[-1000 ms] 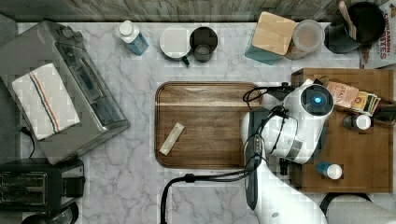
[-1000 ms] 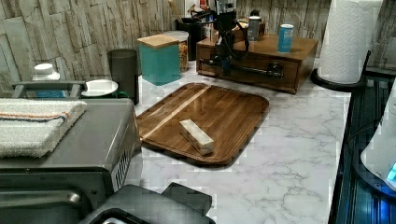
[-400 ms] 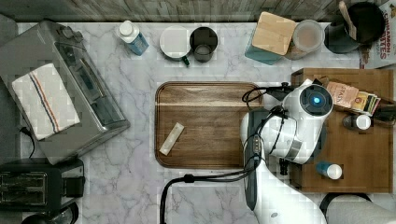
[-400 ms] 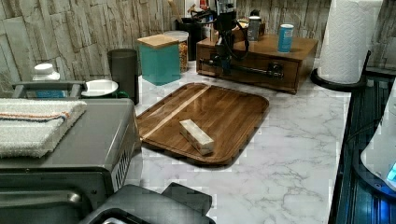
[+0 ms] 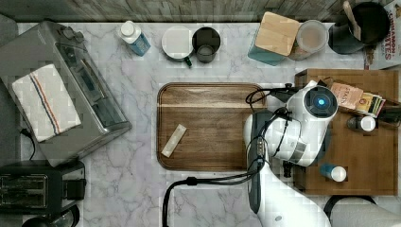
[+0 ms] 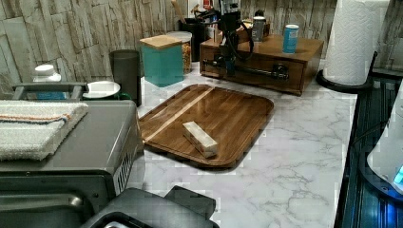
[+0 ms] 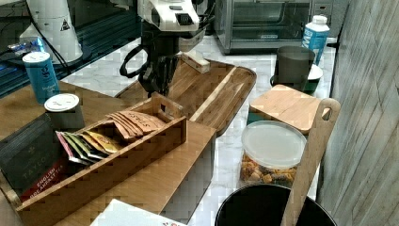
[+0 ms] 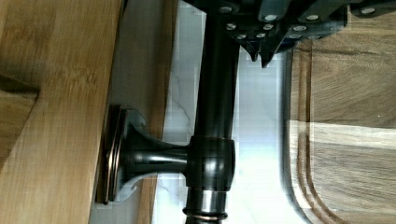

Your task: Close the drawer.

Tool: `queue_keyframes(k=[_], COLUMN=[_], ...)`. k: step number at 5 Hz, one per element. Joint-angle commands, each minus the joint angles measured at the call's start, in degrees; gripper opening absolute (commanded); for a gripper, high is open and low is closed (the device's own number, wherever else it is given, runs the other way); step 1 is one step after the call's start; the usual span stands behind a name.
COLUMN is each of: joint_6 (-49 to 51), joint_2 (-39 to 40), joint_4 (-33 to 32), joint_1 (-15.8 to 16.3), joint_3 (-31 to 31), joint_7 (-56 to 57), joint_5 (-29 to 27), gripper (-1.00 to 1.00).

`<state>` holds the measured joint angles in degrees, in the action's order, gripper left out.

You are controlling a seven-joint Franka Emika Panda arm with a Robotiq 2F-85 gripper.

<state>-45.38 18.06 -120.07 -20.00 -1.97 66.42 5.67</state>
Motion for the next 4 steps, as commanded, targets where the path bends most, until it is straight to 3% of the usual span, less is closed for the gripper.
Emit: queue_keyframes(k=[1, 4], joint_6=[-0.8, -0.8], joint_2=[-4.3, -4.3], joint_4=[3.8, 3.8], joint_1=[-6.8, -6.8], joint_3=[-8.2, -8.2], joint_7=[-0.4, -0.4], joint_5=[2.8, 2.8], gripper=[-1.00, -1.00])
